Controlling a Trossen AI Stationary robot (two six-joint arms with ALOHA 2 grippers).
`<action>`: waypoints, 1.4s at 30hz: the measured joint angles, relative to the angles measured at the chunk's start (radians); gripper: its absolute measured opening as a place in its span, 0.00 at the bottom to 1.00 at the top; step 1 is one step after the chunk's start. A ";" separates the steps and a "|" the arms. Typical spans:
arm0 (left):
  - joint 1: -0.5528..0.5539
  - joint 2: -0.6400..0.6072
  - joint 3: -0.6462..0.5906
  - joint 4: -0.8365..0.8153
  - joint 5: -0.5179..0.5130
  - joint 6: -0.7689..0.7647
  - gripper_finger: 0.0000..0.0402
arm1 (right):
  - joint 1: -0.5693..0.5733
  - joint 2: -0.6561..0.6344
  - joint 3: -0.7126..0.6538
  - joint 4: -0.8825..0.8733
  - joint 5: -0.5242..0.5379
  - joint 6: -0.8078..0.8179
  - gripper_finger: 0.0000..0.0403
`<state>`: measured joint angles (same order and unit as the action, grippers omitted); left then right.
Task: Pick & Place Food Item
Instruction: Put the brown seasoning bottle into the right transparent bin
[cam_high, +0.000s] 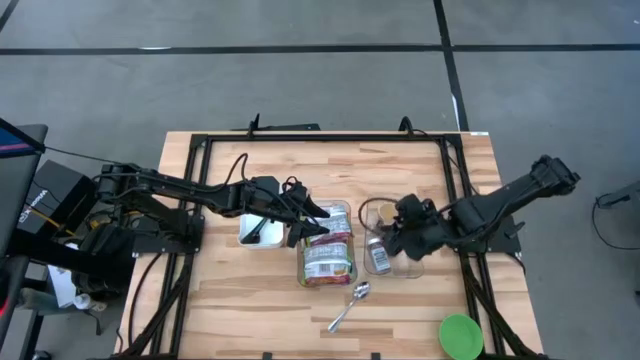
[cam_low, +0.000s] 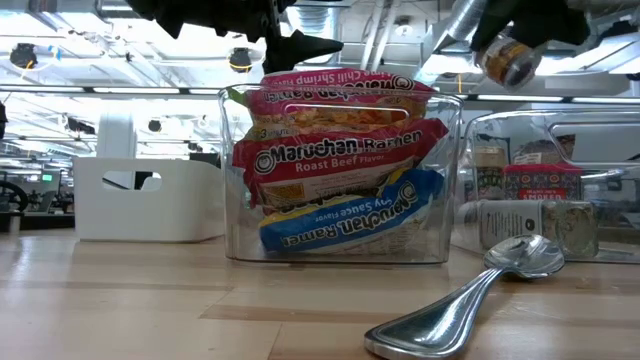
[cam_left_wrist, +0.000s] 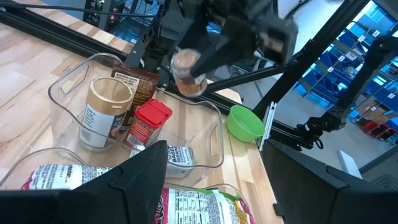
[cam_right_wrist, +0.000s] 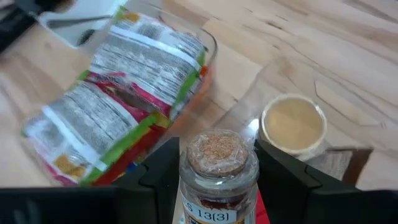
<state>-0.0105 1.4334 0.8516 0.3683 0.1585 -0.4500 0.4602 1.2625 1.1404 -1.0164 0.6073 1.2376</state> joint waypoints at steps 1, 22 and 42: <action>0.000 0.000 0.000 0.000 0.000 0.000 0.65 | 0.013 0.013 -0.001 -0.011 0.013 0.027 0.42; 0.009 0.000 0.000 0.004 0.000 0.000 0.65 | 0.165 0.363 0.000 -0.116 0.120 0.595 0.41; 0.012 0.000 0.000 0.007 0.000 0.000 0.65 | 0.179 0.502 0.000 -0.071 0.211 0.775 0.42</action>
<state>0.0013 1.4334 0.8513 0.3752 0.1585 -0.4500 0.6394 1.7641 1.1404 -1.0870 0.8184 2.0121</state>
